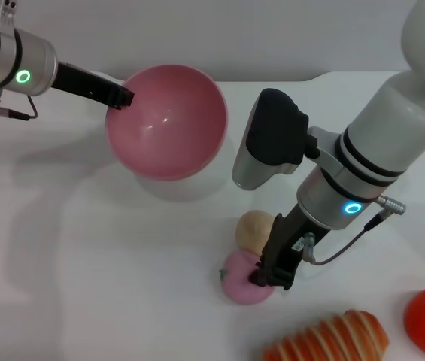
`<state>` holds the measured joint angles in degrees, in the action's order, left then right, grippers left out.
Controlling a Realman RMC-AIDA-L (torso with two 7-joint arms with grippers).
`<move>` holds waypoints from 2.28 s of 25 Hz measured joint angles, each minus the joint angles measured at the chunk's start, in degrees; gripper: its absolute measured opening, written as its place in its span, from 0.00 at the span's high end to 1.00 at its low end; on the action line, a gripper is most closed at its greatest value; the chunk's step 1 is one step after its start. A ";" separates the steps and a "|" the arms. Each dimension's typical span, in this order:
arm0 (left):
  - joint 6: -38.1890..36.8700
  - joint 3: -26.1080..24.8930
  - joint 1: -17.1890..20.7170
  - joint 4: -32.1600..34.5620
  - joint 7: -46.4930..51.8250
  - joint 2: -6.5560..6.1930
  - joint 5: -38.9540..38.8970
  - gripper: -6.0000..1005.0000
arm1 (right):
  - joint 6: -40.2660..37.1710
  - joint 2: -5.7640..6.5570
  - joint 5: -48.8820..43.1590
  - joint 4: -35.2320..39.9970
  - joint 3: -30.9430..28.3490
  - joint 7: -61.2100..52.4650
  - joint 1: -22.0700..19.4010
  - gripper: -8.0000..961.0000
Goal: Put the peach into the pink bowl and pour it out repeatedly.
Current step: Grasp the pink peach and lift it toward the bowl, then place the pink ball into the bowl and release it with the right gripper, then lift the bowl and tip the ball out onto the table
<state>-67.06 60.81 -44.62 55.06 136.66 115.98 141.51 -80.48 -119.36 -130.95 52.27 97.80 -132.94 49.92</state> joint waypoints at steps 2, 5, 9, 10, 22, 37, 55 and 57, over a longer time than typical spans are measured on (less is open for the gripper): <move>0.00 0.00 0.06 0.02 0.00 -0.04 0.00 0.95 | -0.63 0.01 0.00 2.16 0.02 -0.05 -0.74 0.86; 0.00 0.01 0.07 -0.01 -0.05 -0.03 0.00 0.95 | -2.78 0.11 0.15 9.23 -0.33 -0.24 -2.97 0.92; -0.12 0.01 0.07 -0.09 -0.56 0.01 0.00 0.95 | -5.90 0.46 0.49 20.72 -1.84 -1.54 -6.08 0.96; -0.45 0.01 0.13 -0.11 -0.60 -0.01 0.00 0.95 | -6.47 0.54 0.45 23.49 -2.50 -1.87 -6.78 0.96; -2.34 0.37 -0.57 0.20 0.08 1.36 -0.13 0.95 | -2.17 0.59 1.94 37.94 -16.50 2.94 -10.08 0.96; -3.11 3.88 -1.09 2.24 7.99 1.88 -1.92 0.95 | 0.53 3.08 7.03 29.45 -19.08 10.17 -11.14 0.85; 14.01 12.67 0.81 6.66 -2.36 1.97 -10.98 0.95 | -0.65 2.36 52.75 9.67 -52.99 37.63 -20.26 0.44; 19.46 16.08 1.64 6.35 -6.39 2.01 -14.79 0.95 | -1.48 2.79 62.28 4.55 -53.64 45.55 -22.96 0.44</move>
<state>-47.60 76.89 -42.98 61.42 130.28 117.99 126.71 -81.96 -116.57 -68.67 56.82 44.16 -87.40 26.96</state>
